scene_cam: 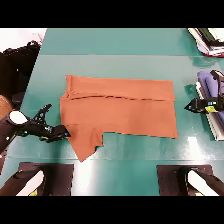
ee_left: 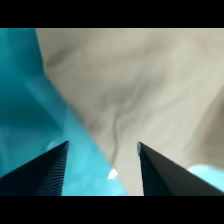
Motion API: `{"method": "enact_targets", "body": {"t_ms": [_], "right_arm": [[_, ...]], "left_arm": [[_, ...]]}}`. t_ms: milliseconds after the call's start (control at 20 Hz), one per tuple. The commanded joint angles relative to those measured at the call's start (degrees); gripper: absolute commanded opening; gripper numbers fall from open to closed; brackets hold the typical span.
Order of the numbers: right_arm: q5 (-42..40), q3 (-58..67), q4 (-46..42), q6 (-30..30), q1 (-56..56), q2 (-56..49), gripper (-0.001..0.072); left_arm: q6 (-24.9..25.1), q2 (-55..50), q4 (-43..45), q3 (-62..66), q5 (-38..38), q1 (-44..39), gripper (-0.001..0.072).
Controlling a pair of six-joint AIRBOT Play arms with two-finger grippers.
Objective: Fold the shirts.
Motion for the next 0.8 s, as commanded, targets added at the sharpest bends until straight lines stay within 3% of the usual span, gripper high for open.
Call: {"method": "enact_targets", "body": {"t_ms": [0,150,200,250,300,400,500,750], "right_arm": [[-0.24,-0.74,0.11,0.0,-0.07,2.23,0.0298],[0.87,-0.76,-0.2,0.0,-0.07,2.51,0.0306],[1.77,-0.76,-0.63,0.02,-0.13,2.51,0.0306],[2.75,-0.81,-0.68,0.0,-0.83,2.51,0.0306],[3.45,-1.22,-0.63,0.02,-2.1,2.54,0.0306],[4.5,-4.63,-0.44,0.0,-6.38,2.54,0.0332],[4.66,-10.45,-0.33,0.0,-11.02,2.51,0.0496],[3.8,-21.33,2.95,-2.49,-14.49,-3.41,0.0437]], "left_arm": [[1.77,0.48,-6.88,-4.09,7.17,0.02,0.0502],[1.55,0.37,-8.13,-4.72,10.99,-3.37,0.05],[1.09,0.37,-9.09,-4.61,11.34,-4.28,0.0467],[1.29,0.37,-10.36,-4.48,11.19,-4.5,0.0189],[1.33,0.37,-11.45,-4.17,11.15,-4.5,0.0033],[1.66,0.39,-11.5,-2.62,9.97,-4.5,0.0025],[1.73,0.39,-11.5,-0.9,8.5,-4.5,0.0025],[2.01,0.37,-11.43,0.66,8.74,-4.5,0.0025]]}}
